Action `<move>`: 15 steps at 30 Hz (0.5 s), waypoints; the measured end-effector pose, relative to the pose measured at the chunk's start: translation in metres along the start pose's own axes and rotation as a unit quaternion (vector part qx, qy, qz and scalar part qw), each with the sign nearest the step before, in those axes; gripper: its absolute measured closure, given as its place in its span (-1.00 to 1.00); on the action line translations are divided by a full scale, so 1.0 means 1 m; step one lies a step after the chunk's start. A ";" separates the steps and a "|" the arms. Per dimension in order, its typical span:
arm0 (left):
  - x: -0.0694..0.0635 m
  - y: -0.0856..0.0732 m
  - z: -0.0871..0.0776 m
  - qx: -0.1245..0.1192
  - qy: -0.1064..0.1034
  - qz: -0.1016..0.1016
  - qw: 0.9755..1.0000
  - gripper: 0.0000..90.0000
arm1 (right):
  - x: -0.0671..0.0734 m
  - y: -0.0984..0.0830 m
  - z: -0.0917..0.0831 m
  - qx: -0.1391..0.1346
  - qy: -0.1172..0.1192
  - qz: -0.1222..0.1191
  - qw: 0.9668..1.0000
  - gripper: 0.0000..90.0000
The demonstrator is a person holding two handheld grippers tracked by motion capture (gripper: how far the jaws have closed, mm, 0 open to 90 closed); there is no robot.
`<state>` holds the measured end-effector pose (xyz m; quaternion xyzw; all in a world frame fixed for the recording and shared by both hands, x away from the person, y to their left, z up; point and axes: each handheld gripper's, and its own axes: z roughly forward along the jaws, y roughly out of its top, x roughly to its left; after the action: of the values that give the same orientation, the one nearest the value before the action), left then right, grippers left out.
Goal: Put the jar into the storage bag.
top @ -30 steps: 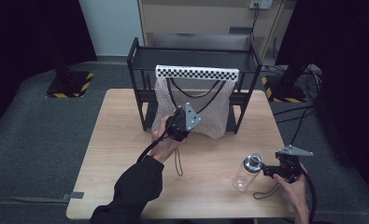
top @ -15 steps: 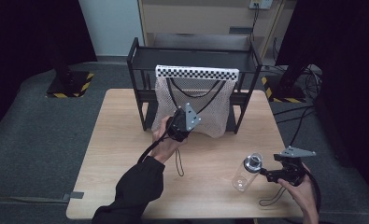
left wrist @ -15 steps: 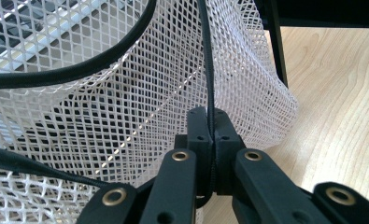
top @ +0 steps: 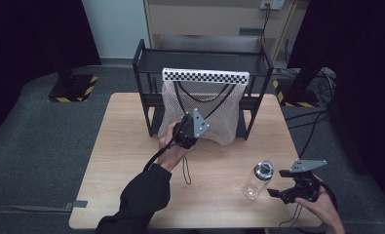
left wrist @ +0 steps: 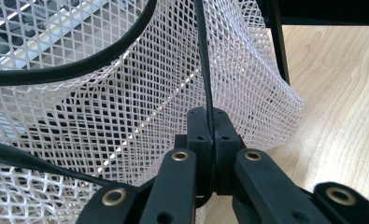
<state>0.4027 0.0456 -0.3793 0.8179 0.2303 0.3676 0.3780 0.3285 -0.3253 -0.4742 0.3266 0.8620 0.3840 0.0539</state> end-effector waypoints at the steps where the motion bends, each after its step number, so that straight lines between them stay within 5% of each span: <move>1: 0.000 0.000 0.000 0.000 0.000 0.000 1.000 0.96 | 0.002 0.000 0.001 0.001 0.010 -0.004 1.000 -0.83; 5: -0.001 0.000 0.000 -0.001 -0.001 -0.001 1.000 0.96 | 0.005 0.004 0.004 -0.008 0.035 -0.014 0.999 -0.83; 15: -0.002 -0.001 0.001 -0.001 0.000 0.000 1.000 0.96 | 0.007 0.010 0.024 -0.048 0.049 -0.018 0.997 -0.65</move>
<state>0.4022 0.0446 -0.3807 0.8179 0.2296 0.3676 0.3785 0.3365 -0.3010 -0.4830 0.2892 0.8497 0.4395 0.0340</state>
